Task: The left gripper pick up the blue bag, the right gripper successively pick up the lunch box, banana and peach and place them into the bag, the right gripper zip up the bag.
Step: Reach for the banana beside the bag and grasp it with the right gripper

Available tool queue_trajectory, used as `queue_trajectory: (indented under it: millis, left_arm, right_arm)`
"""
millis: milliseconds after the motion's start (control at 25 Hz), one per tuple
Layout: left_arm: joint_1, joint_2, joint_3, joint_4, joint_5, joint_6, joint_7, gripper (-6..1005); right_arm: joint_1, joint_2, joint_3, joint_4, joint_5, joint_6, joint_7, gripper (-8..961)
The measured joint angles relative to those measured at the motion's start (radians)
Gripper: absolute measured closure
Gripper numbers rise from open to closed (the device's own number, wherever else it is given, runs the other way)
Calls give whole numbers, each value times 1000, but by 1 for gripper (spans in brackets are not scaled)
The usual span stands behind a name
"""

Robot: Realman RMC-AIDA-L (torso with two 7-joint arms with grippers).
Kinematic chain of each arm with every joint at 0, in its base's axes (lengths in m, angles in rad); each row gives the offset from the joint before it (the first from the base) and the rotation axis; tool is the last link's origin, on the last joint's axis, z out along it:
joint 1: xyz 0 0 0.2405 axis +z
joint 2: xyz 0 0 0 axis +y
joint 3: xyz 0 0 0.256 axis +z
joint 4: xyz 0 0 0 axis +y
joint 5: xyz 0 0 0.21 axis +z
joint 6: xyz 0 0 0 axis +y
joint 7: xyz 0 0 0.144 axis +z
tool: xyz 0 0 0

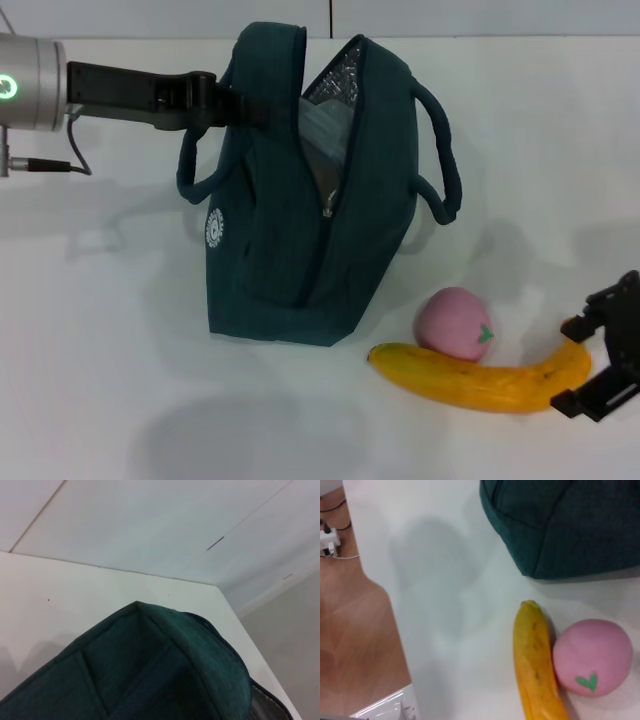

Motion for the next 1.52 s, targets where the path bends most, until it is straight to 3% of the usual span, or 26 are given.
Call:
queue_trajectory:
  millis: [400,880,1520]
  left_arm:
    - [-3,3,0,0,-1,-3,7,957]
    - [3,5,0,0,-1,-3,11,958]
    - [-1,5,0,0,-1,-3,11,958]
  right_arm:
    - [48,0,-160,92,-52,141,-3,72]
    - [95,7,-318,161,-75,208,10,72]
    - [126,10,-378,194,-123,228,28,108]
